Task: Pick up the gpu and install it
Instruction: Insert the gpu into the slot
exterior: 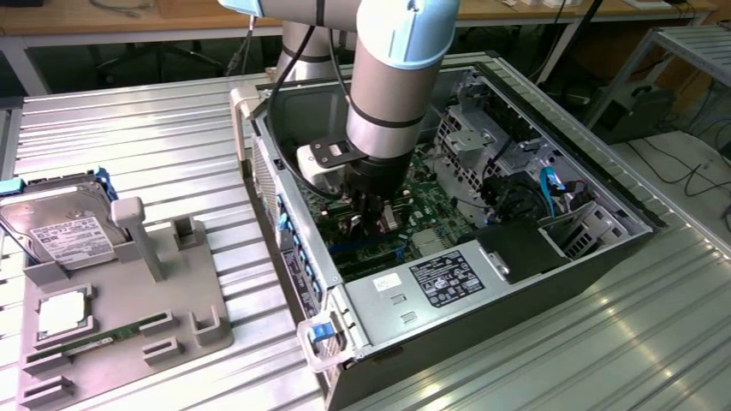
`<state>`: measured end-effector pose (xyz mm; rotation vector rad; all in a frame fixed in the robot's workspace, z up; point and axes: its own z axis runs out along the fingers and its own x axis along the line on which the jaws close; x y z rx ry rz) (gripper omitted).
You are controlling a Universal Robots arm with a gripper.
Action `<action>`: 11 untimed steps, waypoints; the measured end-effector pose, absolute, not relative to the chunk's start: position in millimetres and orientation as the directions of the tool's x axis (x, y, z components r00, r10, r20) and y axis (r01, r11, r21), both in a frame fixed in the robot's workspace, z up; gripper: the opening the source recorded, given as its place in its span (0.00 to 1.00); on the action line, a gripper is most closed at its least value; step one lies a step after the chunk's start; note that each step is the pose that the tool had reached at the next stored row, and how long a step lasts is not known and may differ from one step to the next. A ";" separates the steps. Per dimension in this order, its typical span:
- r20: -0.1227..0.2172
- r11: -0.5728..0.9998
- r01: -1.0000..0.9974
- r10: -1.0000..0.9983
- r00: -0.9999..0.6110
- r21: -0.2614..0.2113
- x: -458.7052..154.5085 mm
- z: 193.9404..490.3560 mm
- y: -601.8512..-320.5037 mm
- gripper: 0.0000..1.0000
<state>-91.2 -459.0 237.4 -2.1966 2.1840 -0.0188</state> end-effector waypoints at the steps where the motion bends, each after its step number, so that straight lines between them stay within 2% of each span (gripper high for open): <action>1: -0.022 -0.005 -0.999 -1.000 0.006 -0.040 -91.2 237.5 -459.0 0.28; 11: -0.021 -0.006 -0.999 -1.000 0.006 -0.040 -92.2 239.3 -458.9 0.28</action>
